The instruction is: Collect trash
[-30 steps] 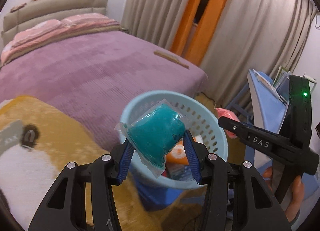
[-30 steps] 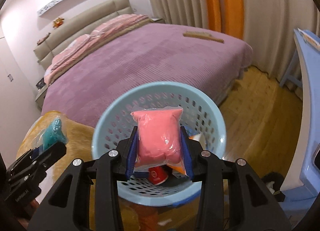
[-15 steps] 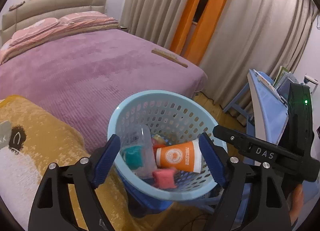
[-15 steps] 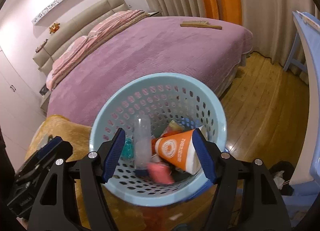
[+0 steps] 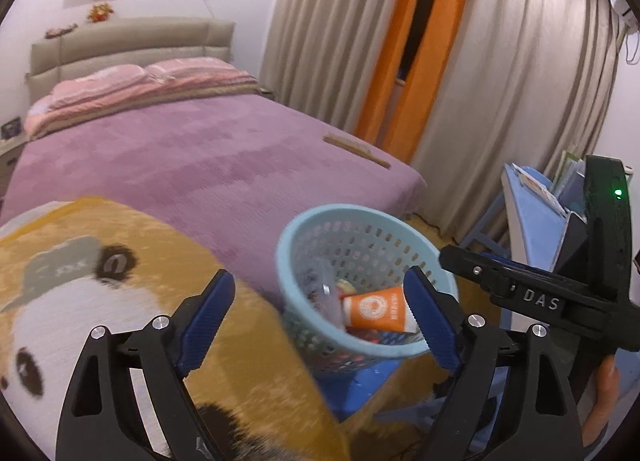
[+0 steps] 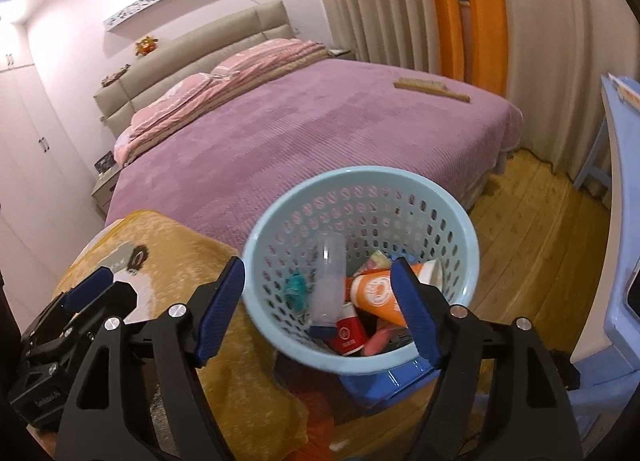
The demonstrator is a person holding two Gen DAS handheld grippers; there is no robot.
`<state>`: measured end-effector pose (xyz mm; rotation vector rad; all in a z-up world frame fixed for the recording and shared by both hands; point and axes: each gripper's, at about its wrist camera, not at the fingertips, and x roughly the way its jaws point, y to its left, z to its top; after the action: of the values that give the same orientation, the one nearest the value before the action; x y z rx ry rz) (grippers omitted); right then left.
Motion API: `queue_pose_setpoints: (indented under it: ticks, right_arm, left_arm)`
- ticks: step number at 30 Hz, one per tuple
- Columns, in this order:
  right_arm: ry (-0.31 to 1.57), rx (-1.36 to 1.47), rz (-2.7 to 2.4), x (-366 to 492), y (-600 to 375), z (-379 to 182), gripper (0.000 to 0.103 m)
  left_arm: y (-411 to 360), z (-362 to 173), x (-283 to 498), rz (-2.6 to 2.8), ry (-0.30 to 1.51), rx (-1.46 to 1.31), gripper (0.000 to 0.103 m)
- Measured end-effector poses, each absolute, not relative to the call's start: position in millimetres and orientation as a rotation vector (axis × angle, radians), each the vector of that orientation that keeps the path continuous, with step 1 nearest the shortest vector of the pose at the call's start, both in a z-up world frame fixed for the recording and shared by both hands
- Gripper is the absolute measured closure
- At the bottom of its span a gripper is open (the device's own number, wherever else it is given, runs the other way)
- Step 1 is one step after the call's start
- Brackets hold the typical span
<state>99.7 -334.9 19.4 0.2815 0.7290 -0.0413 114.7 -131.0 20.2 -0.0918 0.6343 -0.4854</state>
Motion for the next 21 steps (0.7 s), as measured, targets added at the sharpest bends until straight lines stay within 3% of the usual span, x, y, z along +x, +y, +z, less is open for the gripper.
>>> queue_pose_setpoints:
  ticks: [21]
  right_arm:
    - [0.375,0.107,-0.178,23.6,-274.5,38.1,0.031]
  left_arm:
    - [-70.3,8.6,65.3,-0.233,0.408,-0.101,0.013]
